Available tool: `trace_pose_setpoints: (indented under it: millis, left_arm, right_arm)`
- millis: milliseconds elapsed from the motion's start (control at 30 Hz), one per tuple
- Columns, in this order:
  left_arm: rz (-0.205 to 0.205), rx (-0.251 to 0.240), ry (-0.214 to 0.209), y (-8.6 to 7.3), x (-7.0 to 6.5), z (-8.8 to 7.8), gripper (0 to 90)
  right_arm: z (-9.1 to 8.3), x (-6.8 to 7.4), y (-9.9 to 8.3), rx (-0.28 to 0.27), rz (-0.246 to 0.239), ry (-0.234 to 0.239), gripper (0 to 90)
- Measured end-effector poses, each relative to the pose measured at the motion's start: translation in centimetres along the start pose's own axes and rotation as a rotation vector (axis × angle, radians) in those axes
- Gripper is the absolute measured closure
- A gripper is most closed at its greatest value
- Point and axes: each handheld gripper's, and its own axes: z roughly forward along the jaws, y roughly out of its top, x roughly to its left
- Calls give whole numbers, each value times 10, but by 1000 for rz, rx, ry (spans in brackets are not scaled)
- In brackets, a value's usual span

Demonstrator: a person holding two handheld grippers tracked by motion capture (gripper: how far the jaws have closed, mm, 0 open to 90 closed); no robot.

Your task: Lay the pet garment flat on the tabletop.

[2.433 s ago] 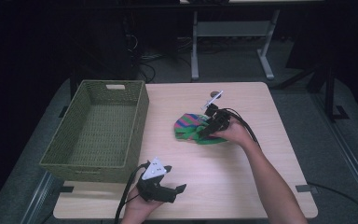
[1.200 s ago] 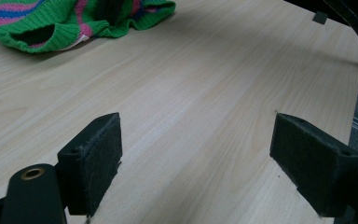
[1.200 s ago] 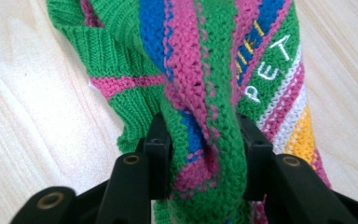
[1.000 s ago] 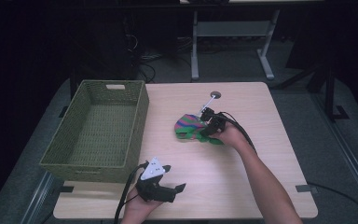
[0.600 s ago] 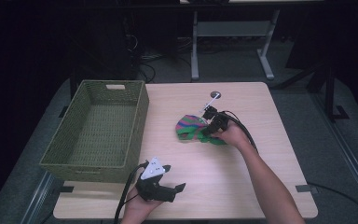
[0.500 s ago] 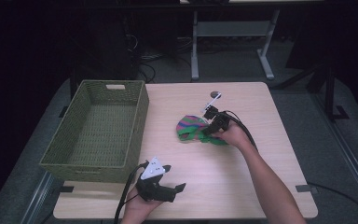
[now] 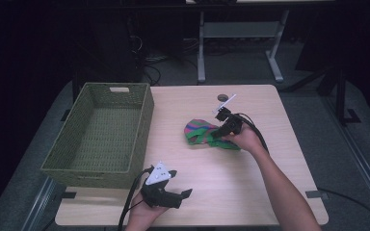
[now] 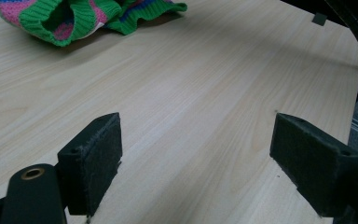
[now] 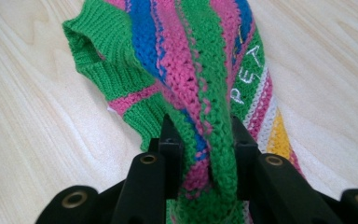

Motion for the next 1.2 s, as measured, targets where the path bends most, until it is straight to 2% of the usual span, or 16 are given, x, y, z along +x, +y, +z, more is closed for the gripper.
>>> trace_pose_setpoints:
  millis: [200,633,700,833,1200]
  left_arm:
    - [-12,-7,-4,0,0,-2,163]
    - [-8,-2,3,0,2,-1,163]
    - [-11,-1,1,-1,1,-1,163]
    - [-5,-2,2,0,1,-1,164]
    - [-10,-14,9,0,1,-2,164]
  right_arm:
    - [-7,0,-1,-4,5,5,726]
    - [-30,-7,-7,-79,47,48,726]
    - [-33,-6,-7,-92,48,32,729]
    - [-40,-5,-8,-117,49,50,730]
    - [-56,-2,-10,-152,50,46,732]
